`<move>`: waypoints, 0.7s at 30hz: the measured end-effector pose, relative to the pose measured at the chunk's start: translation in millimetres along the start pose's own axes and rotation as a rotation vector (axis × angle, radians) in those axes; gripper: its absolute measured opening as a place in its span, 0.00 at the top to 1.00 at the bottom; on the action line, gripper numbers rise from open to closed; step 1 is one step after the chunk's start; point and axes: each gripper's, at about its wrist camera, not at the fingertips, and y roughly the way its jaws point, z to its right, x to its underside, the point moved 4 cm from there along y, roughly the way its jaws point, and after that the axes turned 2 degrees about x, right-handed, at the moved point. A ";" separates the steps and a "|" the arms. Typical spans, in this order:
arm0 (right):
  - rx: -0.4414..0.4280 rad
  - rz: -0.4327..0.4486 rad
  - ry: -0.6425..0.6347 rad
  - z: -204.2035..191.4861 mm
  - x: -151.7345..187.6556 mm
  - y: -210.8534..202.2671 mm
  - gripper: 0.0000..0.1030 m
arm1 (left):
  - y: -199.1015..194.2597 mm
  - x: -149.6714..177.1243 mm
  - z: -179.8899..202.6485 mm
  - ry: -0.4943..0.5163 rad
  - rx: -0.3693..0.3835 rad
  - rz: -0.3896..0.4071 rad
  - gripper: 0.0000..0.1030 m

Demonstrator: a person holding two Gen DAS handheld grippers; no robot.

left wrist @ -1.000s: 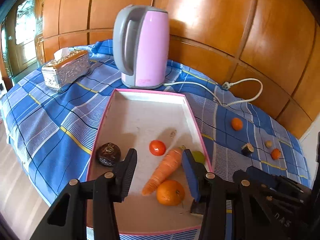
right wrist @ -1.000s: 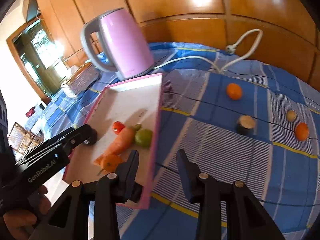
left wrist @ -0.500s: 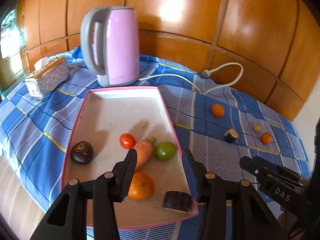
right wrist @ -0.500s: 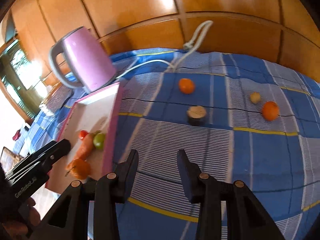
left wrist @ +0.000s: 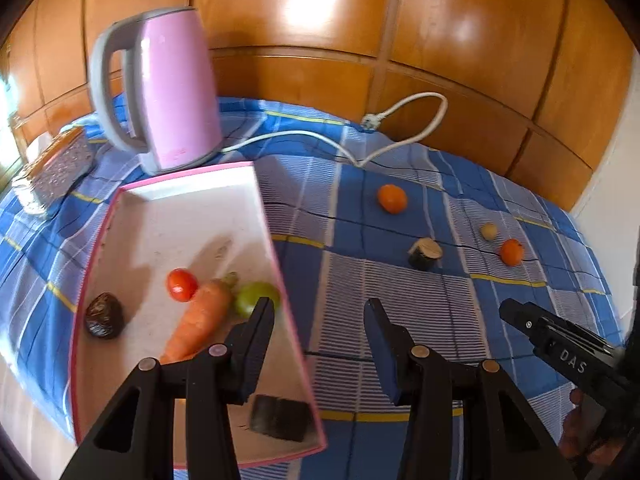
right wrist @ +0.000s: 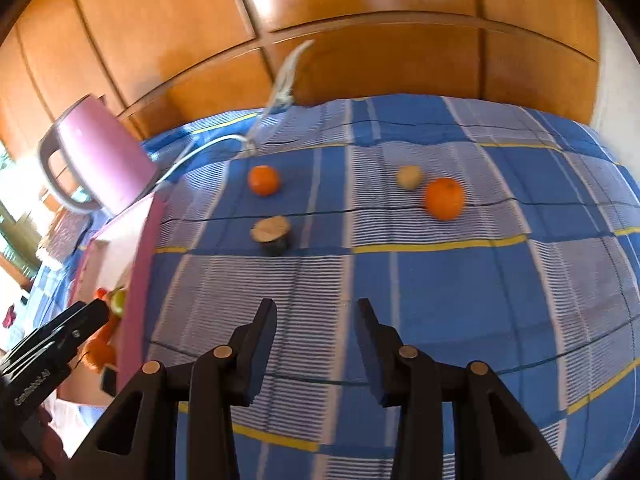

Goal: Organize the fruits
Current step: 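Move both tools away from the tray toward the remaining produce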

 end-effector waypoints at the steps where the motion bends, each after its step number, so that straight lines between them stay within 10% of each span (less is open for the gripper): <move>1: 0.008 0.000 0.014 6.6 -0.4 0.3 0.61 | 1.5 -0.5 3.9 0.013 0.001 -0.001 0.54; 21: 0.052 -0.009 0.081 49.3 -18.2 11.5 0.61 | 51.6 -24.6 46.4 0.061 0.070 -0.061 0.54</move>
